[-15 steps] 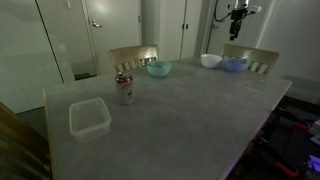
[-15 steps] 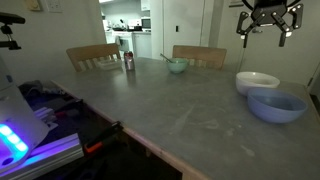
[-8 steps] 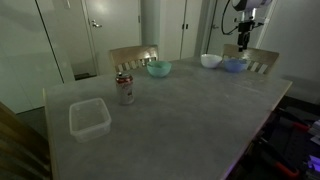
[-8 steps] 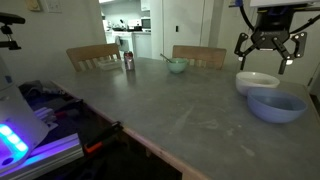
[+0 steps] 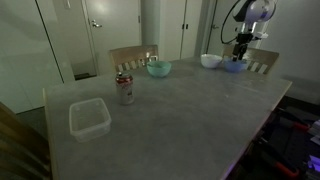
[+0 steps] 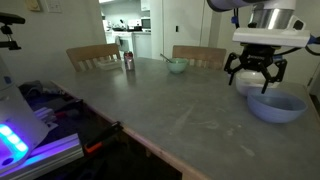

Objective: Move the bowl from right to left

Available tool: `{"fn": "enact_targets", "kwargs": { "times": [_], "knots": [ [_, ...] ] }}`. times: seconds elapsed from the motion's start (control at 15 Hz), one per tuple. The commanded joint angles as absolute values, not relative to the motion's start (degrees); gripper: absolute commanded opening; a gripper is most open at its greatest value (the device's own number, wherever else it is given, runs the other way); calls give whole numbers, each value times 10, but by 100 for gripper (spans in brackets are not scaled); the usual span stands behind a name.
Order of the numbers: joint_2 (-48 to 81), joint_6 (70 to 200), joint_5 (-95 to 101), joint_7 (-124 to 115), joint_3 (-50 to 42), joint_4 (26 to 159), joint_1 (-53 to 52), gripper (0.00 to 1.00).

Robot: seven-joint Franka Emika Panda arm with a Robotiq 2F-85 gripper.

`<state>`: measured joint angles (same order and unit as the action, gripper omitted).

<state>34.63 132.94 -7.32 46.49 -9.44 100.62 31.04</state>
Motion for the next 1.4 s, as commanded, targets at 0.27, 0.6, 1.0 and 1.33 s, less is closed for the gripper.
{"fn": "enact_targets", "kwargs": {
  "times": [0.27,0.6,1.0,1.33],
  "knots": [
    [360,1460,-91,489,-49,1048,329,100],
    [367,1475,-90,493,-34,1048,341,52],
    [376,1485,-86,495,-33,1041,360,10],
    [372,1502,-80,498,-34,1045,369,0]
  ]
}}
